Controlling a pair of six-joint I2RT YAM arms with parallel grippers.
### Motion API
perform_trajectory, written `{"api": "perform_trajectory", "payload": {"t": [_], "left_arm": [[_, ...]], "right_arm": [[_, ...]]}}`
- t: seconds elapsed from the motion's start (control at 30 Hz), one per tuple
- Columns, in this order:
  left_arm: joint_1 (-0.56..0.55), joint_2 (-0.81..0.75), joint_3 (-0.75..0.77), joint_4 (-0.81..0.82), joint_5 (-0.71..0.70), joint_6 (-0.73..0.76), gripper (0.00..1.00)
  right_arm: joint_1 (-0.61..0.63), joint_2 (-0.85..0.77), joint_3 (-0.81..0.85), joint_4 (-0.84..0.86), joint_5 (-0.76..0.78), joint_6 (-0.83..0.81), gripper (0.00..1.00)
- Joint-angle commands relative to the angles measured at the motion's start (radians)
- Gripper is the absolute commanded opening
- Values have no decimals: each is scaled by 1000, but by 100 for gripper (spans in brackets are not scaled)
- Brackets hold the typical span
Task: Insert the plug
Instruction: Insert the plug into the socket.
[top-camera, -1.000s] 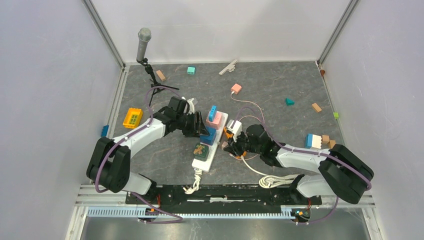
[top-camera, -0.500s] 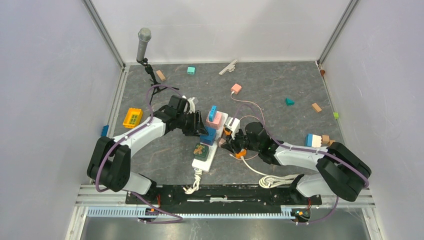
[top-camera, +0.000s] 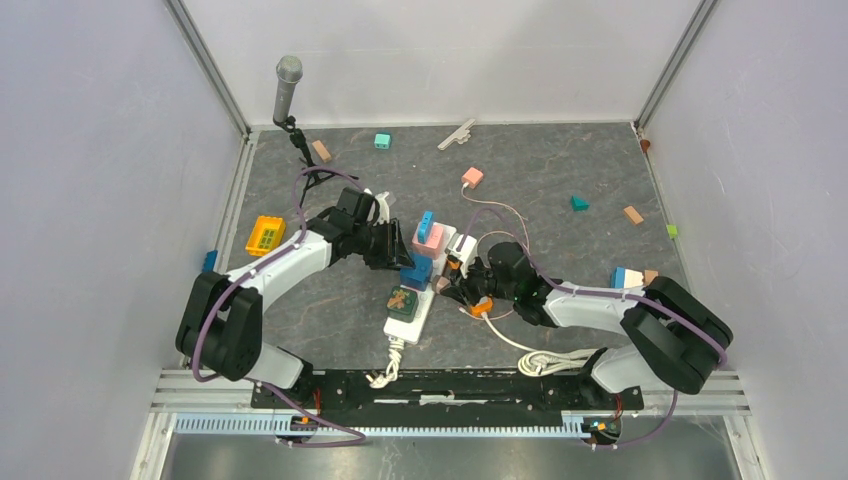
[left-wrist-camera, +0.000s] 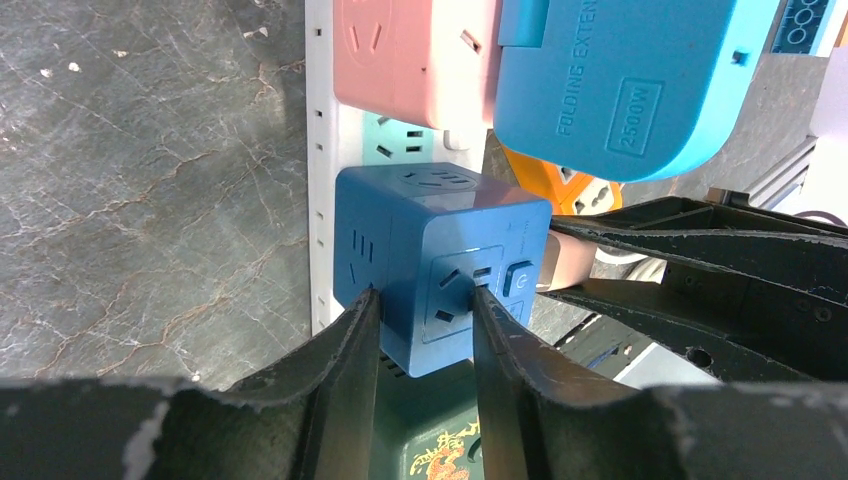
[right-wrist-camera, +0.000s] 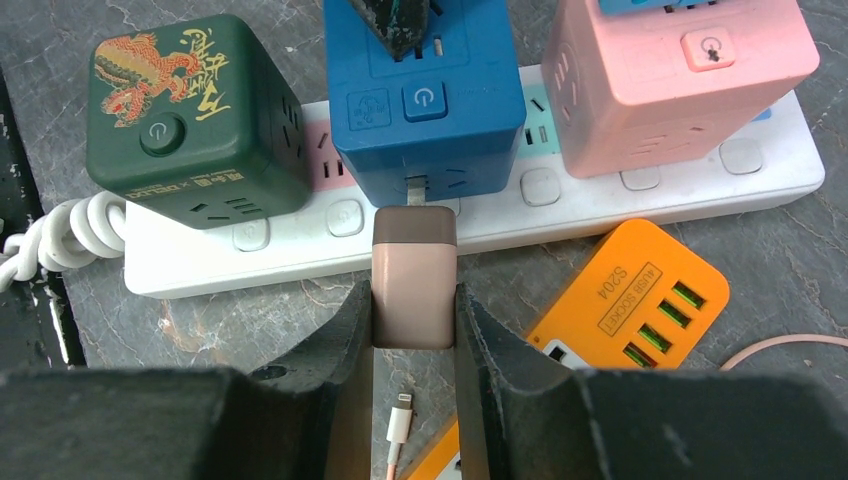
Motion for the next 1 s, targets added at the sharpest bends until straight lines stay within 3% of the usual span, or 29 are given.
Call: {"api": "perform_trajectory", "payload": {"t": [0.0, 0.97], "left_arm": [[-8, 51, -3, -48, -66, 90, 39], [-11, 109, -21, -21, 21, 117, 19]], "right_arm": [[-1, -1, 35, 66, -44, -17, 0], [1, 129, 172, 68, -96, -56, 0]]}}
